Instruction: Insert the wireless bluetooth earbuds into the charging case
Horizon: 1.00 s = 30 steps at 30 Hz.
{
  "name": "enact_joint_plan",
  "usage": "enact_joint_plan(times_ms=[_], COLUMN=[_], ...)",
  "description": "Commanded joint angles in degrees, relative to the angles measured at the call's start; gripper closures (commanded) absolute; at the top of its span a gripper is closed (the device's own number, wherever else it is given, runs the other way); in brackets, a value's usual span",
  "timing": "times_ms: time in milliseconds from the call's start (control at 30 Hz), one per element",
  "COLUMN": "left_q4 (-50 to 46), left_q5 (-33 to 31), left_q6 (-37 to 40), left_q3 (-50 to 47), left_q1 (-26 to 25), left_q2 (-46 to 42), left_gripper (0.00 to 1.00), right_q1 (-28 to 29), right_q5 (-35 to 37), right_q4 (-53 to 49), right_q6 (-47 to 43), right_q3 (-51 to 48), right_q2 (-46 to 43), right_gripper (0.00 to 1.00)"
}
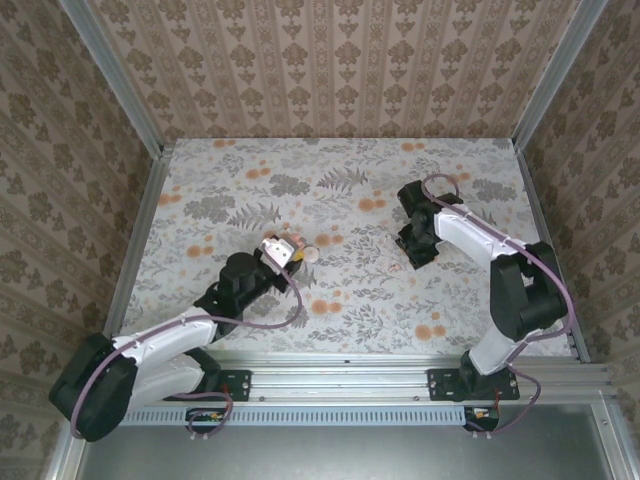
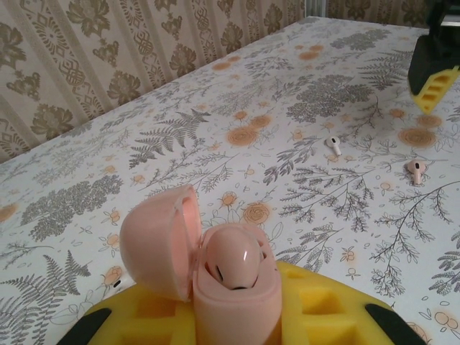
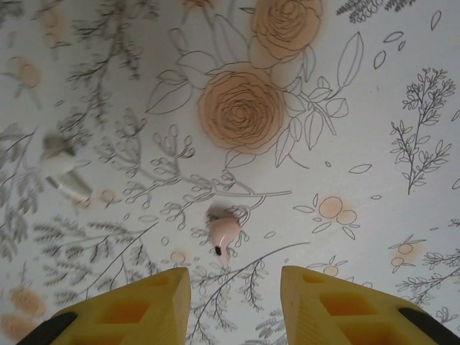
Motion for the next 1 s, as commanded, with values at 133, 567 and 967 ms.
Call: enact_joint_plan(times_ms=[133,567,967], left_q4=[-1.28,-2.93,-3.18], left_q5=[-1.43,-1.28,-1.21], left_q6=[-1.05,-1.92,-2.10], left_q3=[-1.26,-2.73,-2.75], left_q1=[1.24,1.73,2.33], left_q2=[-2.38,-4.73,-4.97], left_gripper=[0.94,0.94,0.94], right_q1=[0.64,2.44,2.46], right_q5=[-1.95,-4.11,-3.47], right_q4=[-1.52,1.25,1.31], right_q6=[5.08,7.56,8.41], right_q3=[3.18,4.44,3.85], right_q2=[5.15,10.77,12.34], right_gripper=[0.60,0.59,0.62])
